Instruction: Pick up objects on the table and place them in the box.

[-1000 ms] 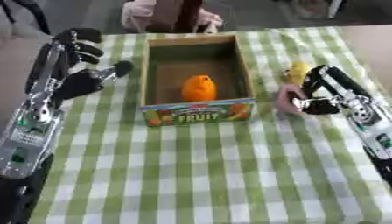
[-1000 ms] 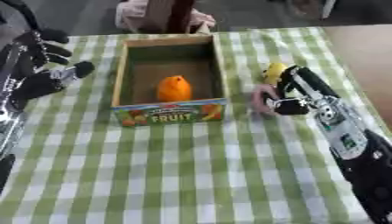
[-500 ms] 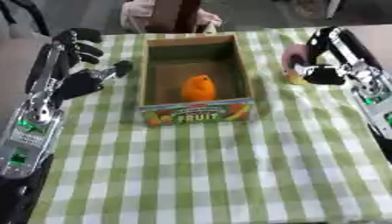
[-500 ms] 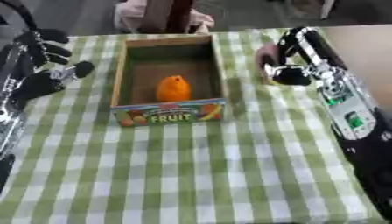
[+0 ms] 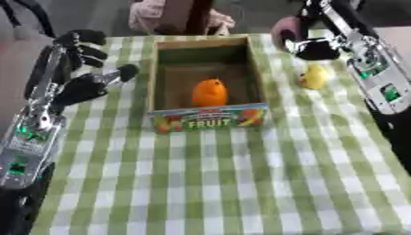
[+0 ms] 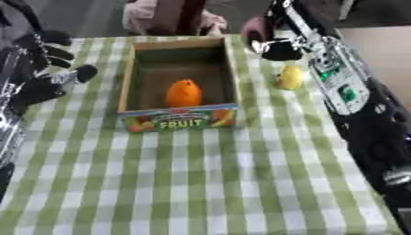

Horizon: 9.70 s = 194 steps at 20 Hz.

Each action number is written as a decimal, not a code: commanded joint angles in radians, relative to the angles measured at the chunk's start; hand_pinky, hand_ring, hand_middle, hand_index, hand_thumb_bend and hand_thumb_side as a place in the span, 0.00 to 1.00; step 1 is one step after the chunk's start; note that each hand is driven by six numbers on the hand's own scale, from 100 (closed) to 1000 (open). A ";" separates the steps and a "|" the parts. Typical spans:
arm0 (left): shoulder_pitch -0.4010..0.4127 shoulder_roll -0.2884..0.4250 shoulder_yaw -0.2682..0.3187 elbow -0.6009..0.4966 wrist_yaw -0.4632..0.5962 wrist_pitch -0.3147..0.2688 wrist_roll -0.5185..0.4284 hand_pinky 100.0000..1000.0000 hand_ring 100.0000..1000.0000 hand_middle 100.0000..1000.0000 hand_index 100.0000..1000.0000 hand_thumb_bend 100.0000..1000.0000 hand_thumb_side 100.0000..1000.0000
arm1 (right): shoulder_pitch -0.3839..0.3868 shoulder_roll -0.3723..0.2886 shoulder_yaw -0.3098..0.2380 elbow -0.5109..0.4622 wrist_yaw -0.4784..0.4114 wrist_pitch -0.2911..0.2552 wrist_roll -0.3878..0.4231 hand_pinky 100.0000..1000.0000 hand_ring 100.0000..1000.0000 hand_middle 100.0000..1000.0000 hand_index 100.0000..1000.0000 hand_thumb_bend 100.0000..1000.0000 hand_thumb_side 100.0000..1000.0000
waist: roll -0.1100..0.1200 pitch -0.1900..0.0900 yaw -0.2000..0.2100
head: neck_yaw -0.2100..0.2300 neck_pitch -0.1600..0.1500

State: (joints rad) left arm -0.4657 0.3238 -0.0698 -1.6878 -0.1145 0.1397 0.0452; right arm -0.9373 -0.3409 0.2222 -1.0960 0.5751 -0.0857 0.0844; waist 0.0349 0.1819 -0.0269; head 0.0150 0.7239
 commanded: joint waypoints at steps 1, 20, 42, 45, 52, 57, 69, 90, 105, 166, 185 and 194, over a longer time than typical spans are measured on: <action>-0.023 0.003 0.000 -0.019 0.004 -0.002 -0.006 0.59 0.58 0.61 0.69 0.84 0.26 | -0.042 0.024 -0.016 0.066 0.053 -0.021 -0.012 0.59 0.56 0.45 0.21 0.12 0.00 | 0.001 -0.012 0.007 | -0.007 -0.016; -0.026 -0.008 -0.005 -0.017 0.008 -0.002 -0.010 0.59 0.58 0.61 0.69 0.84 0.27 | -0.068 0.102 -0.035 0.172 0.177 -0.063 -0.071 0.60 0.59 0.51 0.33 0.13 0.00 | 0.008 -0.007 0.020 | -0.020 -0.018; -0.029 -0.012 -0.008 -0.017 0.008 -0.004 -0.013 0.59 0.58 0.61 0.69 0.84 0.26 | -0.098 0.132 0.050 0.049 0.257 -0.158 -0.004 0.62 0.61 0.53 0.34 0.14 0.00 | 0.001 -0.011 0.026 | -0.028 -0.014; -0.029 -0.012 -0.009 -0.018 0.008 -0.004 -0.013 0.59 0.58 0.62 0.69 0.84 0.26 | -0.097 0.136 0.051 0.059 0.264 -0.165 0.003 0.62 0.61 0.53 0.35 0.14 0.00 | 0.000 -0.011 0.027 | -0.029 -0.014; -0.029 -0.012 -0.009 -0.017 0.008 -0.004 -0.013 0.59 0.58 0.62 0.69 0.84 0.26 | -0.088 0.145 0.053 0.089 0.292 -0.197 0.058 0.63 0.64 0.56 0.62 0.32 0.00 | -0.001 -0.011 0.027 | -0.030 -0.015; -0.029 -0.012 -0.008 -0.016 0.008 -0.004 -0.013 0.59 0.58 0.62 0.69 0.84 0.26 | -0.086 0.143 0.046 0.088 0.299 -0.205 0.059 0.64 0.64 0.57 0.72 0.38 0.01 | -0.002 -0.011 0.026 | -0.030 -0.015; -0.023 -0.008 -0.005 -0.013 0.007 -0.003 -0.010 0.59 0.58 0.62 0.69 0.83 0.27 | -0.085 0.091 0.007 0.069 0.281 -0.177 0.020 0.63 0.64 0.57 0.75 0.43 0.11 | -0.003 -0.014 0.017 | -0.020 -0.012; -0.014 -0.002 0.001 -0.011 0.007 -0.002 -0.004 0.59 0.58 0.62 0.69 0.83 0.27 | -0.042 0.036 -0.130 0.188 0.317 -0.042 -0.074 0.62 0.63 0.56 0.75 0.42 0.10 | 0.002 -0.013 0.004 | 0.000 -0.010; -0.012 0.001 0.004 -0.010 0.007 -0.002 -0.002 0.59 0.58 0.62 0.69 0.83 0.27 | -0.010 -0.018 -0.194 0.272 0.323 0.022 -0.123 0.62 0.62 0.55 0.74 0.41 0.09 | 0.003 -0.014 -0.003 | 0.009 -0.010; -0.012 0.000 0.000 -0.012 0.010 -0.001 -0.006 0.59 0.59 0.62 0.69 0.83 0.27 | -0.071 0.014 -0.159 0.121 0.280 0.042 -0.143 0.59 0.56 0.45 0.15 0.05 0.00 | 0.006 -0.023 -0.005 | 0.004 -0.002; -0.033 -0.012 -0.012 -0.019 0.014 -0.001 -0.020 0.59 0.59 0.62 0.69 0.83 0.26 | -0.157 0.194 -0.084 0.138 0.386 -0.054 -0.083 0.60 0.56 0.45 0.15 0.04 0.00 | 0.022 -0.020 0.031 | -0.037 -0.012; -0.040 -0.019 -0.016 -0.019 0.017 -0.001 -0.022 0.59 0.59 0.62 0.69 0.83 0.26 | -0.146 0.259 -0.062 0.177 0.432 -0.093 -0.068 0.60 0.57 0.45 0.15 0.04 0.00 | 0.028 -0.015 0.037 | -0.047 -0.015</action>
State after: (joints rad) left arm -0.4859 0.2976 -0.0893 -1.6880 -0.1051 0.1408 0.0261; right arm -1.0634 -0.0864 0.1590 -0.9119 0.9938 -0.1702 0.0161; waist 0.0611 0.1809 0.0075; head -0.0294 0.7185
